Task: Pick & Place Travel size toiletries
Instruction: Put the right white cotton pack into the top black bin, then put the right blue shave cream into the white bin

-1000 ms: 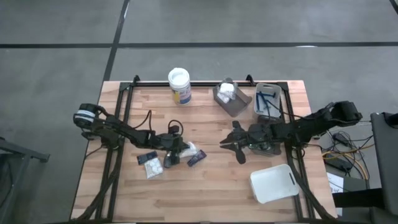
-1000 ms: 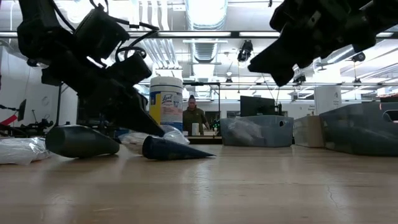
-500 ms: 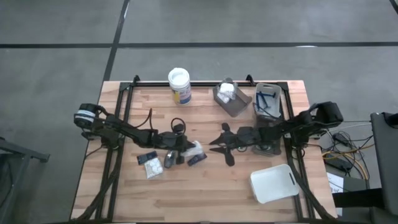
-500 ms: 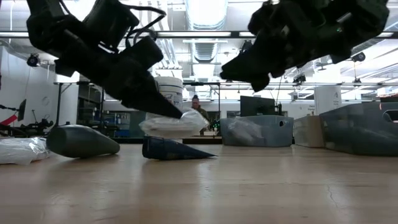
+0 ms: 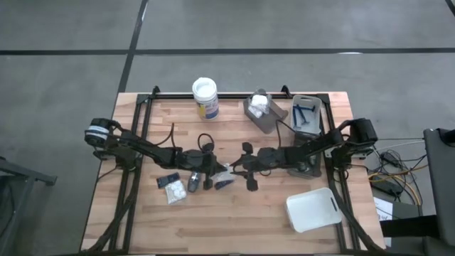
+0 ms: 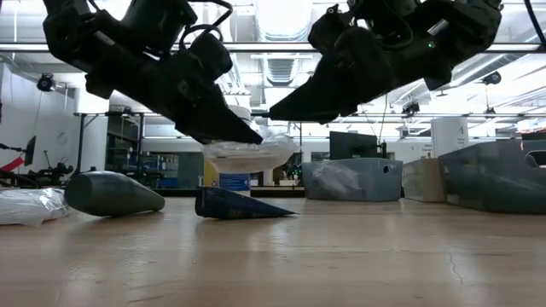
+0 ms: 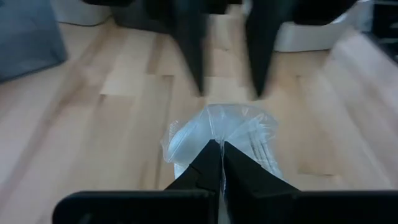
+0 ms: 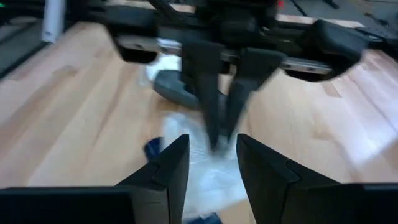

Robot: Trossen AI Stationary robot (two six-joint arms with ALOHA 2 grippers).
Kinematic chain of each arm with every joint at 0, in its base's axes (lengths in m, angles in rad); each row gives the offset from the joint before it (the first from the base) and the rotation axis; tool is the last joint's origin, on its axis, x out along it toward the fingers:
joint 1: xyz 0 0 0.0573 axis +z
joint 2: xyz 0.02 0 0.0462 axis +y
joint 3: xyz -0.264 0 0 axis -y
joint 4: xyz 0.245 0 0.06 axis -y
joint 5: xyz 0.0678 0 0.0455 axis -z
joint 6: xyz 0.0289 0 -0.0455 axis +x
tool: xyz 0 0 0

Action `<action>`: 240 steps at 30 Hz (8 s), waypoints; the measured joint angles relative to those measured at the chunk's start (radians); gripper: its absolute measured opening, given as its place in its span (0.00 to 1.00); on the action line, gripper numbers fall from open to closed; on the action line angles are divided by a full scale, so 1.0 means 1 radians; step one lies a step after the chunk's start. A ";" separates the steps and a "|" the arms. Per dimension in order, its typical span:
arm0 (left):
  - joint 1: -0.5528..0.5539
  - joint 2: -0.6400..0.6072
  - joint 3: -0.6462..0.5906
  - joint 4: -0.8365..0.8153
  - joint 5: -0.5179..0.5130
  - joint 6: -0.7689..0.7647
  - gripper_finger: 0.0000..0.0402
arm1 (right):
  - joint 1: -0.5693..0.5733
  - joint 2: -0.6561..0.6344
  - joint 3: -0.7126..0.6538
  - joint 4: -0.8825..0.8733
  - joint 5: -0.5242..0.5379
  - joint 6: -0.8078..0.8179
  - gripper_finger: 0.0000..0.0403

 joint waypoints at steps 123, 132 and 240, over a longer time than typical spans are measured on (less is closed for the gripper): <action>-0.002 -0.001 0.021 -0.083 -0.087 -0.002 0.36 | -0.436 -0.559 -0.257 -0.489 0.516 0.371 0.02; -0.002 -0.001 0.020 -0.083 -0.087 0.004 0.36 | -0.485 -0.506 -0.252 -0.486 0.515 0.370 0.02; -0.124 0.222 0.088 -0.124 -0.111 -0.207 0.63 | 0.059 -0.500 -0.278 -0.238 0.200 0.393 0.14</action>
